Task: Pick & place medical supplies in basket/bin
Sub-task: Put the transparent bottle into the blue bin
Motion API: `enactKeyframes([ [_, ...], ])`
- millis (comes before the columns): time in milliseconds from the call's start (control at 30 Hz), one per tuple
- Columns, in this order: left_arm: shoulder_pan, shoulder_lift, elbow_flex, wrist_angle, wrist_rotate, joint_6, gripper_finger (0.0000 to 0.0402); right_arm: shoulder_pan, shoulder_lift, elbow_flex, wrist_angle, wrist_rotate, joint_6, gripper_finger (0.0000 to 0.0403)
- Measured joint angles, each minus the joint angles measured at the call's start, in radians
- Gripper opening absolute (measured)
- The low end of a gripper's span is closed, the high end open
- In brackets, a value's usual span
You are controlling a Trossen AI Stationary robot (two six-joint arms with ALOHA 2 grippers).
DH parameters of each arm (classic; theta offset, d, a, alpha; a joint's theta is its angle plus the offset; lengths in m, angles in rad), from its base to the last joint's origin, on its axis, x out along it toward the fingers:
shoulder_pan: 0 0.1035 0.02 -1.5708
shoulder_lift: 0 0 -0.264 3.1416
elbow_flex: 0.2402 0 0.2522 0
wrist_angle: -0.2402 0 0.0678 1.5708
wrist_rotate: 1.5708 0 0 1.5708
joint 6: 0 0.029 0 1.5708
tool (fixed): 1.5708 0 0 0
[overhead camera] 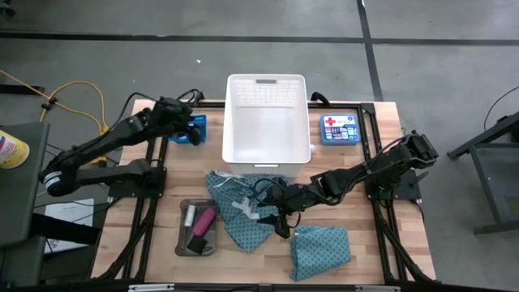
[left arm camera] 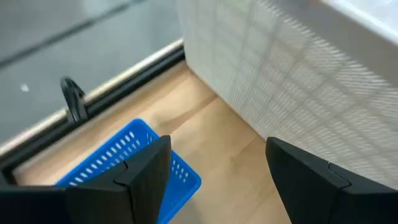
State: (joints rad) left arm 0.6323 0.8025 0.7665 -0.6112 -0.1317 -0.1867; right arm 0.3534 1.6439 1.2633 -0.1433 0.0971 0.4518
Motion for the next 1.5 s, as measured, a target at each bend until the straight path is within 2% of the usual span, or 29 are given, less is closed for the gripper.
enactKeyframes([
  [100,-0.061,-0.043,0.000,-0.026,-0.066,-0.002,0.0255,0.000,0.000,0.000,-0.009,0.001,0.016,0.0240],
  [200,-0.098,-0.064,0.000,-0.048,-0.075,-0.016,0.0255,0.000,0.000,0.000,-0.009,0.005,0.018,0.0240],
  [300,-0.140,-0.071,0.000,-0.072,-0.020,-0.043,0.0255,0.000,0.000,0.000,-0.009,0.006,0.019,0.0240],
  [367,-0.181,-0.071,0.000,-0.085,0.056,-0.064,0.0255,0.000,0.000,0.000,-0.015,0.008,0.025,0.0240],
  [500,-0.311,-0.071,0.000,-0.089,0.179,-0.105,0.0255,0.000,0.000,0.000,-0.040,0.008,0.054,0.0240],
  [600,-0.447,-0.071,0.000,-0.083,0.176,-0.139,0.0255,0.000,0.000,0.000,-0.062,0.009,0.084,0.0240],
  [833,-0.808,-0.063,0.000,0.047,0.011,-0.234,0.0255,0.007,0.000,0.000,-0.148,0.009,0.168,0.0240],
  [1100,-1.173,0.002,0.000,0.246,-0.193,-0.218,0.0254,0.034,0.000,0.000,-0.156,0.040,0.194,0.0240],
  [1300,-1.316,0.052,0.000,0.328,-0.309,-0.169,0.0254,0.033,0.000,0.000,-0.156,0.040,0.207,0.0240],
  [1500,-1.353,0.059,0.000,0.337,-0.360,-0.169,0.0254,0.033,0.000,0.000,-0.172,0.040,0.210,0.0240],
])
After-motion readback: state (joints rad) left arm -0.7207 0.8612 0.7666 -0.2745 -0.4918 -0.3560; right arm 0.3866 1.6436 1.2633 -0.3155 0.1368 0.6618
